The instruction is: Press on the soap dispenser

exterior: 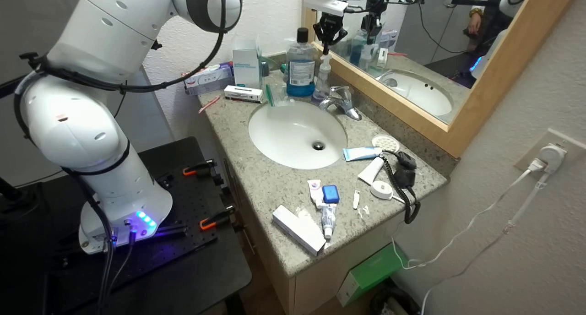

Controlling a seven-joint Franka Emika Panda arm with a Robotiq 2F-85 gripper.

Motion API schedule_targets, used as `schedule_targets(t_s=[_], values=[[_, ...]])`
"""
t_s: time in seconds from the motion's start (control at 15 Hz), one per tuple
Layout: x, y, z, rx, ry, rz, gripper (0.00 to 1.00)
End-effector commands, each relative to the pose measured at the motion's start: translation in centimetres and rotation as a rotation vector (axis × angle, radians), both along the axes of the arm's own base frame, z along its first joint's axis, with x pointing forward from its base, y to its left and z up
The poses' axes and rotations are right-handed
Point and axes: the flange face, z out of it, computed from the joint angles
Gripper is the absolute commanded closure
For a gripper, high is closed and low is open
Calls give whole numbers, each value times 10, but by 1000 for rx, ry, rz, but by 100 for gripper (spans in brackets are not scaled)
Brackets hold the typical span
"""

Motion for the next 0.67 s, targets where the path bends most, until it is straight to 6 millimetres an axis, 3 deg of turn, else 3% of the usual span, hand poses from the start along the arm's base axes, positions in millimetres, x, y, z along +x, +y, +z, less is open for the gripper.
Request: schedule_targets(t_s=[0.0,0.6], values=[[8,2,-30,25,14,18,100],[14,-9,-73,25,79,-13,100]])
